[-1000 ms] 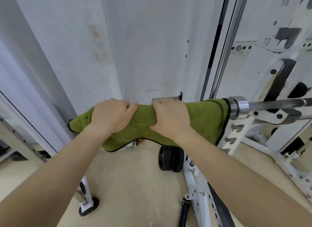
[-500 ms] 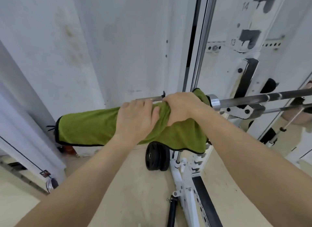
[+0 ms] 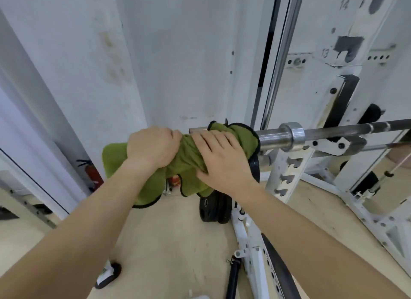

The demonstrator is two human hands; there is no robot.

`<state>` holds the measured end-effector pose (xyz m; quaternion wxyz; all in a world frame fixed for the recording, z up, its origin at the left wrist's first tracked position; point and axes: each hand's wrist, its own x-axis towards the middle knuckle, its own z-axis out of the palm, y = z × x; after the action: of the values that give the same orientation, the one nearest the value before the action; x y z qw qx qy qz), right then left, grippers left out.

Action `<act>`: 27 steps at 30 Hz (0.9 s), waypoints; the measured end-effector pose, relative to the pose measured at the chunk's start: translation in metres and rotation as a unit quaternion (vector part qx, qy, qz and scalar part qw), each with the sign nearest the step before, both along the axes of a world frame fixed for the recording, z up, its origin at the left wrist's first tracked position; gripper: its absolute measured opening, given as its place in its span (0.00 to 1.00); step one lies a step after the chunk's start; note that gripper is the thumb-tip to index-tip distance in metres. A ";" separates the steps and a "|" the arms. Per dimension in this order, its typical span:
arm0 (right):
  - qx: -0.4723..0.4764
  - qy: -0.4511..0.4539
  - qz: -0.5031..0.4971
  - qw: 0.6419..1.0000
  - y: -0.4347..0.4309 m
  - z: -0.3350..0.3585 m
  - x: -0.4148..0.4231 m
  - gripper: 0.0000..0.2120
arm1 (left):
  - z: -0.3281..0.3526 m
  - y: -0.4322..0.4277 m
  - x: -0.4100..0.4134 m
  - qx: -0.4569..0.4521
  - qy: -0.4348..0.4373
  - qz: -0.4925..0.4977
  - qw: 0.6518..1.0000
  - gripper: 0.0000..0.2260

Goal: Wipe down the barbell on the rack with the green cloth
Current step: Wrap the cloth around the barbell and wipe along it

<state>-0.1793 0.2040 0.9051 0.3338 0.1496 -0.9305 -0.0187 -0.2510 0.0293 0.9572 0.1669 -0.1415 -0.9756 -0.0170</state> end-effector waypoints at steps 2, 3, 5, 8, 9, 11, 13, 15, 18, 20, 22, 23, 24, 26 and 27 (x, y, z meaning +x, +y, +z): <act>-0.011 -0.017 -0.031 0.999 0.035 0.000 0.015 0.39 | -0.006 0.034 0.014 -0.004 0.065 -0.033 0.997 0.21; -0.014 -0.034 -0.041 0.998 0.050 0.001 0.022 0.41 | -0.010 0.048 0.019 0.008 0.089 -0.049 0.995 0.21; -0.031 -0.072 -0.040 0.996 0.072 0.006 0.033 0.43 | -0.018 0.068 0.027 0.042 0.118 -0.077 0.989 0.20; -0.055 -0.085 -0.020 0.995 0.095 0.013 0.040 0.33 | -0.019 0.079 0.034 0.092 0.112 -0.101 0.984 0.16; -0.055 -0.074 -0.018 0.996 0.101 0.014 0.039 0.28 | -0.016 0.079 0.035 0.119 0.090 -0.107 0.983 0.15; -0.069 -0.051 -0.036 0.996 0.108 0.019 0.036 0.25 | -0.010 0.076 0.038 0.182 0.039 -0.111 0.976 0.16; -0.082 -0.041 -0.077 0.993 0.111 0.023 0.034 0.28 | -0.002 0.074 0.042 0.204 -0.004 -0.108 0.973 0.20; -0.090 -0.051 -0.099 0.990 0.116 0.025 0.034 0.33 | 0.008 0.073 0.045 0.183 -0.052 -0.100 0.977 0.23; -0.101 -0.024 -0.084 0.991 0.126 0.025 0.039 0.31 | 0.020 0.074 0.056 0.154 -0.035 -0.100 0.982 0.13; -0.120 0.024 -0.055 0.991 0.127 0.021 0.045 0.23 | 0.021 0.072 0.069 0.176 0.031 -0.102 0.979 0.08; -0.170 0.044 -0.027 0.984 0.120 0.020 0.054 0.14 | 0.020 0.065 0.085 0.193 0.076 -0.120 0.971 0.07; -0.224 0.023 -0.018 0.974 0.115 0.021 0.058 0.10 | 0.020 0.060 0.095 0.197 0.084 -0.136 0.967 0.07; -0.297 -0.026 -0.005 0.955 0.109 0.024 0.064 0.07 | 0.020 0.053 0.105 0.202 0.080 -0.152 0.964 0.09; -0.479 -0.156 0.050 0.862 0.094 0.032 0.080 0.06 | 0.022 0.039 0.125 0.221 0.052 -0.164 0.960 0.13; -0.547 -0.195 0.085 0.810 0.083 0.035 0.089 0.08 | 0.022 0.033 0.136 0.232 0.034 -0.160 0.959 0.16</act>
<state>-0.0900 0.2866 0.9399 0.1722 0.0210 -0.8163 0.5510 -0.1150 0.0628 0.9790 0.2235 -0.2540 -0.9030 -0.2650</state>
